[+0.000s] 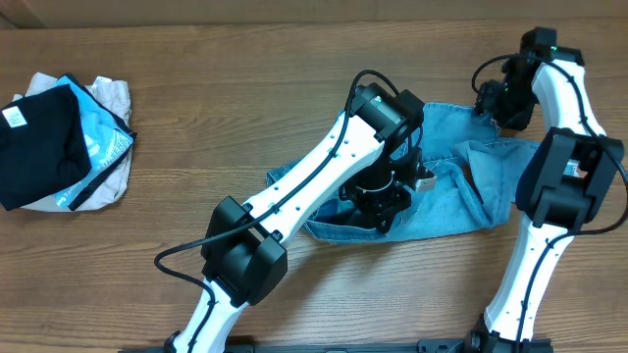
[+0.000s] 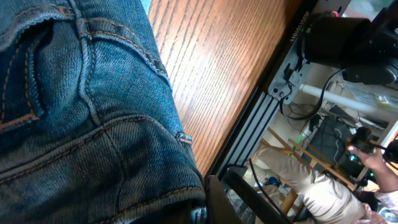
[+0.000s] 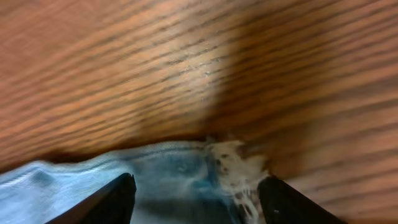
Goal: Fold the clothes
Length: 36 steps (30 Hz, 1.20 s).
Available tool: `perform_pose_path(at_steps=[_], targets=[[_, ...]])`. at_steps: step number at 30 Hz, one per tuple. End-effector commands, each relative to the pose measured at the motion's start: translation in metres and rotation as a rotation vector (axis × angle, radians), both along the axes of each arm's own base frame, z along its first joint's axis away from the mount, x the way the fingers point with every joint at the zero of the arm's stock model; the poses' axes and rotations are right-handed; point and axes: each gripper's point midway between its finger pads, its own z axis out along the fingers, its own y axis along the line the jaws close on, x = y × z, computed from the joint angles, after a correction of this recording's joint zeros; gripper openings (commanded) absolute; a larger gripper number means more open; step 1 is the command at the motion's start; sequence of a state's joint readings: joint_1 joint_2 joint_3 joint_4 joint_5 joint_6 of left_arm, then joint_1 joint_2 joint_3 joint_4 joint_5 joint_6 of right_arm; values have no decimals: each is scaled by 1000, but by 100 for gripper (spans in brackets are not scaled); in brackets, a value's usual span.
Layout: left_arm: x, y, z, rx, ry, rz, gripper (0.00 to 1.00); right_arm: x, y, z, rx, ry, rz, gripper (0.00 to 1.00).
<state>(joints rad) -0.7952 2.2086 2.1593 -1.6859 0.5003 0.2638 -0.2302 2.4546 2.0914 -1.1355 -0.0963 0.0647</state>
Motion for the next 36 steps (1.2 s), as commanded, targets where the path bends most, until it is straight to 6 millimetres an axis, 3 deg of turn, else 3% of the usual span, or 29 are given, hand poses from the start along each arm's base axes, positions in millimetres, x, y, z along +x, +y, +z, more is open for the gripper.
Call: perform_pose_path(at_steps=[1, 3, 4, 5, 6, 7, 11, 15, 18, 21, 23, 26, 28, 30, 34, 36], targets=[[-5, 0, 12, -22, -5, 5, 4, 3, 6, -16, -8, 11, 25, 64], [-5, 0, 12, -22, -5, 5, 4, 7, 8, -15, -12, -7, 31, 51], [-5, 0, 12, -21, -5, 5, 4, 9, 9, -15, -13, -13, 33, 37], [-5, 0, 12, -22, -5, 5, 4, 10, 11, -15, -15, -17, 36, 17], [-5, 0, 12, -21, -5, 5, 4, 11, 11, -15, -16, -18, 39, 4], [-5, 0, 12, -21, -5, 5, 4, 11, 11, -15, -16, -20, 39, 4], [-5, 0, 12, -21, -6, 4, 4, 15, 1, -14, -58, -33, 5, 4], [-1, 4, 9, 9, -35, 0, 4, 24, -45, 6, -195, -73, -163, 4], [0, 5, 8, 16, -41, 1, 4, 38, -88, 52, -260, -173, -309, 4], [0, 5, 8, 15, -40, 1, 4, 45, -136, 115, -301, -306, -482, 4], [0, 5, 8, 15, -40, 1, 4, 44, -165, 152, -308, -394, -577, 4], [0, 5, 8, 16, -40, 1, 4, 30, -208, 190, -307, -485, -728, 4], [0, 5, 8, 16, -40, 1, 4, 14, -233, 195, -302, -497, -821, 4], [0, 5, 8, 15, -40, 1, 4, -3, -252, 191, -284, -479, -885, 19], [0, 6, 8, 16, -41, 1, 4, -25, -266, 178, -253, -417, -913, 53], [0, 6, 8, 17, -42, 1, 4, -29, -263, 175, -245, -393, -874, 58]])
